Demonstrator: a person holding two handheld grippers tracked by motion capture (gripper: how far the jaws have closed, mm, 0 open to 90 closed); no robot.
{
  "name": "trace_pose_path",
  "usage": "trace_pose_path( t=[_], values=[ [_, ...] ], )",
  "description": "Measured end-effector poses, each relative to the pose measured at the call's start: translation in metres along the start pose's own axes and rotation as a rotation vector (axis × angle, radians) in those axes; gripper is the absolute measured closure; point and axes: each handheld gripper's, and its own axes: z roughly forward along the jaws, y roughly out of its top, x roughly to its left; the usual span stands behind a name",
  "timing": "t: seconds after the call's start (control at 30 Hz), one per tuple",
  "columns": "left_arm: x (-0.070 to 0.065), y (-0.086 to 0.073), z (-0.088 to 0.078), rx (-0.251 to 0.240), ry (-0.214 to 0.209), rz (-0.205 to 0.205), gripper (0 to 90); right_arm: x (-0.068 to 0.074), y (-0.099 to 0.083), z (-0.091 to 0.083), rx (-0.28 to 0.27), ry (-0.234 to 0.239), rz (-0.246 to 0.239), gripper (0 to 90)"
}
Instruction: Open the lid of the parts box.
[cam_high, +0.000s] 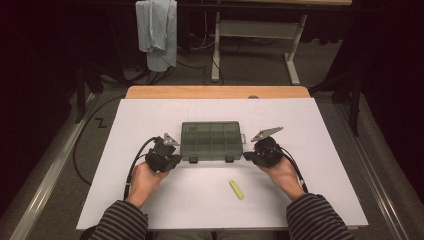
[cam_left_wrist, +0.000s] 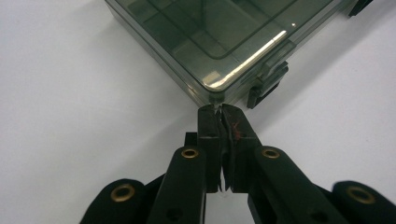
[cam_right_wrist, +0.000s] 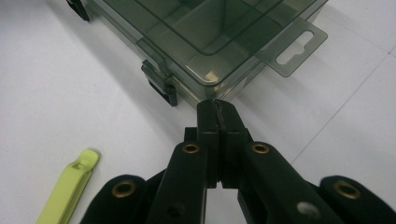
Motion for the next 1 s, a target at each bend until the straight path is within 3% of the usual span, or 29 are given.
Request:
trace_pose_path(
  t=[0.5, 0.6, 0.7, 0.83, 1.0],
  values=[
    [0.0, 0.0, -0.006, -0.043, 0.018, -0.003, 84.3, 0.002, 0.001, 0.0, -0.023, 0.002, 0.006, 87.2],
    [0.0, 0.001, -0.006, -0.05, 0.018, -0.009, 80.3, 0.002, 0.001, -0.002, -0.033, -0.001, 0.006, 88.2],
    [-0.002, 0.003, -0.005, -0.049, 0.058, 0.01, 74.8, 0.003, 0.002, -0.005, -0.046, -0.007, 0.002, 89.0],
    [-0.001, 0.006, -0.005, -0.061, 0.048, -0.008, 68.7, 0.002, 0.003, -0.007, -0.068, -0.014, 0.001, 89.0],
    [-0.003, 0.012, -0.005, -0.072, 0.097, 0.007, 61.3, 0.002, 0.005, -0.009, -0.082, -0.012, 0.008, 89.0]
  ],
)
